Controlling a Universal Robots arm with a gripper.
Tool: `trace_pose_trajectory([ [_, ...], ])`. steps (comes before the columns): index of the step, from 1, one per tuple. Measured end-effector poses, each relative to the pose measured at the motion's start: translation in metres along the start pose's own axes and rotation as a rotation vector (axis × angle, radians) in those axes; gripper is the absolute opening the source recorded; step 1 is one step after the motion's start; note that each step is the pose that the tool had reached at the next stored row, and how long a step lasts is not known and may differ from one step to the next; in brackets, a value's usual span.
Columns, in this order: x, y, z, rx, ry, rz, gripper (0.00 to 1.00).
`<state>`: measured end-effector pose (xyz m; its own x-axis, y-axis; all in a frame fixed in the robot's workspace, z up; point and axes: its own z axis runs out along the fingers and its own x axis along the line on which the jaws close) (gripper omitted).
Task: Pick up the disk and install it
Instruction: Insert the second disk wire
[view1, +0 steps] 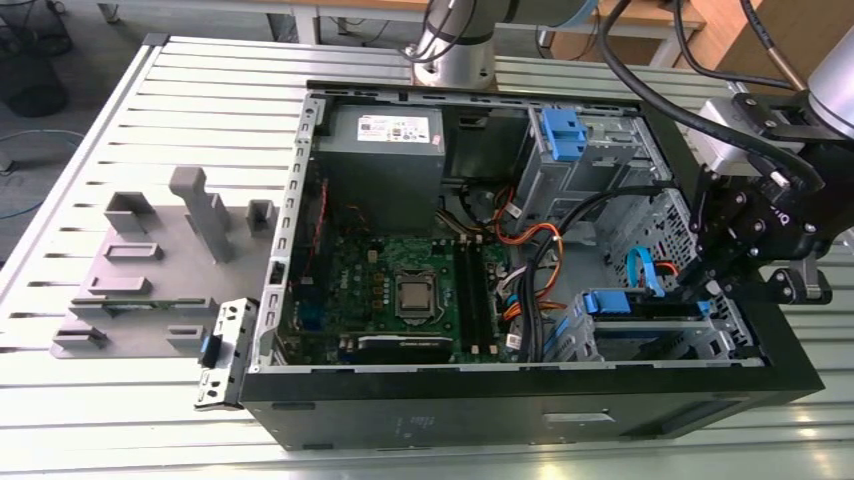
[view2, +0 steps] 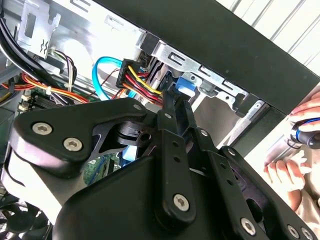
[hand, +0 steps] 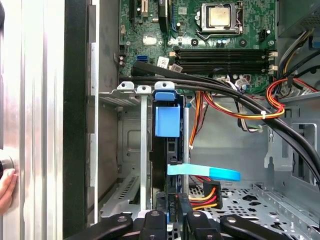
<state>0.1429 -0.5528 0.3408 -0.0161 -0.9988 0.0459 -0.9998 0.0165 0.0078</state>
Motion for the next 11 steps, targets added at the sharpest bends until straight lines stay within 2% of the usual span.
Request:
trace_pose_trajectory([
  [11, -0.0001, -0.0010, 0.0001, 0.0000, -0.0001, 0.000, 0.22],
])
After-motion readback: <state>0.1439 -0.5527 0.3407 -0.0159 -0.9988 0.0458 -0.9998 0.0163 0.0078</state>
